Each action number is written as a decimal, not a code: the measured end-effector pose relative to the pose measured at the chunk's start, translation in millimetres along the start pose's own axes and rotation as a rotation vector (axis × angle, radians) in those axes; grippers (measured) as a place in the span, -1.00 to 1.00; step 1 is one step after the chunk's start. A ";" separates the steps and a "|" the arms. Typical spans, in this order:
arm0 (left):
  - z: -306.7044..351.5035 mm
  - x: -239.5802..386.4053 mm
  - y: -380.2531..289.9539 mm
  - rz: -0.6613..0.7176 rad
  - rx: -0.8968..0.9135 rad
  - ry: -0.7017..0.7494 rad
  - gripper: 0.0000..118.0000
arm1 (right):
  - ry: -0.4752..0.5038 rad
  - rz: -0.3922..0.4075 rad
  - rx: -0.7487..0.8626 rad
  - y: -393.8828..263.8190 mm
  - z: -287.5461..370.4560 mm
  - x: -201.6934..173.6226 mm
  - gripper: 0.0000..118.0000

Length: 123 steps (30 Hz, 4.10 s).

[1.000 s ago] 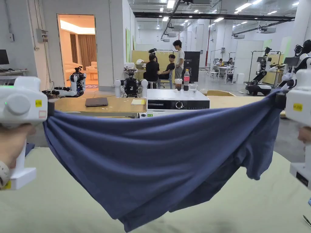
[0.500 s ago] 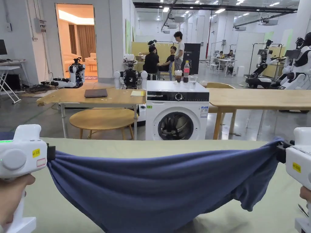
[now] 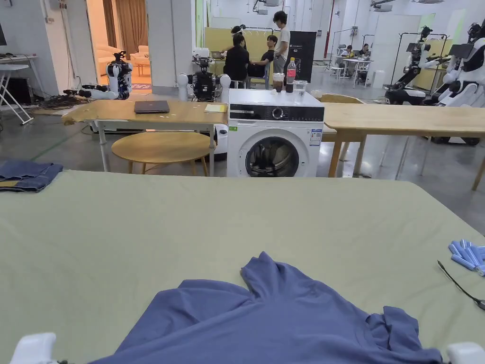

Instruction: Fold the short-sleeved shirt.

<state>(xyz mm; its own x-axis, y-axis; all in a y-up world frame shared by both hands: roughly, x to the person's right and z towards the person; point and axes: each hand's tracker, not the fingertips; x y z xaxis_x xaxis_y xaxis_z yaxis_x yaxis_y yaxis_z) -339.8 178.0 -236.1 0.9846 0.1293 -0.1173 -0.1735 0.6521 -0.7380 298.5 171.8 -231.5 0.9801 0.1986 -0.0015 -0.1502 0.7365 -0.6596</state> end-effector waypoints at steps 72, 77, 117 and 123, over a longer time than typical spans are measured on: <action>-0.2 -4.0 19.1 0.023 0.025 -0.175 -1.00 | 0.238 0.078 -0.033 198.6 -192.0 -98.9 1.00; 0.0 5.1 22.0 0.001 -0.009 -0.143 -1.00 | 0.275 0.078 -0.083 201.5 -241.8 -101.4 1.00; 99.8 100.4 398.4 -0.144 0.540 0.045 -1.00 | 0.070 -0.083 0.675 463.3 117.6 3.7 -0.98; 142.0 111.0 466.3 -0.167 0.658 0.103 -1.00 | 0.087 -0.160 0.779 515.7 138.8 15.4 -0.98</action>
<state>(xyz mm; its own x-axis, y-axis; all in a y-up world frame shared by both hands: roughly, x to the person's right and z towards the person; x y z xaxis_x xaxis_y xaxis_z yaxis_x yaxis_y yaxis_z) -314.2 602.5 -498.8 0.9903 -0.0630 -0.1242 0.0375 0.9794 -0.1982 218.1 644.5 -467.4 0.9992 0.0247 -0.0314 -0.0229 0.9980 0.0582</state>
